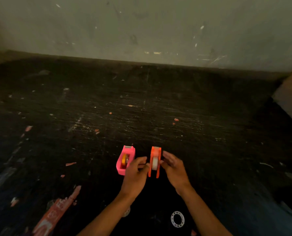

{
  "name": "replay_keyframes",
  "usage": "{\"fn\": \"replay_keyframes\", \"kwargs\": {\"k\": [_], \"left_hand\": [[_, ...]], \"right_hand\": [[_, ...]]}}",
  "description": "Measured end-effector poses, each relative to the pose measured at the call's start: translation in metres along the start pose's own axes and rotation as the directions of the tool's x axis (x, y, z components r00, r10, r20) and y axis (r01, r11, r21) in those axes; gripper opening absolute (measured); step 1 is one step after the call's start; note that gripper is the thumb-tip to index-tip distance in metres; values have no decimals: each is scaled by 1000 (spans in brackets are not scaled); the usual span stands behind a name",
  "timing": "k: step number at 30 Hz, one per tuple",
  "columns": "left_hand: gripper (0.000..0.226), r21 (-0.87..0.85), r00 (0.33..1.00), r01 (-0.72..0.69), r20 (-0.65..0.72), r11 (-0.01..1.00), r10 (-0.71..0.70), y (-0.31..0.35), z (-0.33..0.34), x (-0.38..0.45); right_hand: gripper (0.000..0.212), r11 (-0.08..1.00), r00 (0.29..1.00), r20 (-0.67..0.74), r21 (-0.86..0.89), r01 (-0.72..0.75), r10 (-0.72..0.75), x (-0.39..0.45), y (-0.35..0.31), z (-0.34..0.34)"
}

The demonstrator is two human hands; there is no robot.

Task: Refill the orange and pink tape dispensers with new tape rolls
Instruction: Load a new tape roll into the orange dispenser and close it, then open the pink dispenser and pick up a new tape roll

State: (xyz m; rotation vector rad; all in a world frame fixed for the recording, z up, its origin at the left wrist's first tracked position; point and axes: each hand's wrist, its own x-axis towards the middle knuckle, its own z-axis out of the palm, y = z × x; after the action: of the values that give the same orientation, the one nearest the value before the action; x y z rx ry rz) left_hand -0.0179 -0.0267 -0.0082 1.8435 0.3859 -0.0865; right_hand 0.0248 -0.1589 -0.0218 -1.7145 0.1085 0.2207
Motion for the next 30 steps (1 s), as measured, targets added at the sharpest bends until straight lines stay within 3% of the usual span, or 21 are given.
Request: {"fn": "replay_keyframes", "kwargs": {"k": [3, 5, 9, 12, 14, 18, 24, 30], "left_hand": [[32, 77, 976, -112, -180, 991, 124, -8, -29, -3], [41, 163, 961, -109, -235, 981, 146, -16, -48, 1], [52, 212, 986, -81, -129, 974, 110, -19, -69, 7], [33, 248, 989, -140, -7, 958, 146, -24, -76, 14], [33, 253, 987, -161, 44, 954, 155, -31, -79, 18], [37, 266, 980, -199, 74, 943, 185, -38, -82, 27], [43, 286, 970, -244, 85, 926, 229, -40, -84, 33], [42, 258, 978, -206, 63, 944, 196, -48, -83, 37]], "right_hand": [[36, 996, 991, -129, -82, 26, -36, -1, -8, -1], [32, 987, 977, -183, -138, 83, -108, -3, -16, 4], [24, 941, 963, -106, -263, 214, -249, -6, -34, 36], [20, 899, 978, 20, -390, 200, -209, -1, -38, 74], [16, 866, 989, 62, -479, 145, -131, 2, -35, 95], [23, 797, 1000, -4, -603, 17, -24, 7, -35, 119], [31, 666, 993, -121, -742, -82, -12, 11, -46, 132], [23, 685, 975, -204, -723, -90, -87, 4, -41, 137]]}}
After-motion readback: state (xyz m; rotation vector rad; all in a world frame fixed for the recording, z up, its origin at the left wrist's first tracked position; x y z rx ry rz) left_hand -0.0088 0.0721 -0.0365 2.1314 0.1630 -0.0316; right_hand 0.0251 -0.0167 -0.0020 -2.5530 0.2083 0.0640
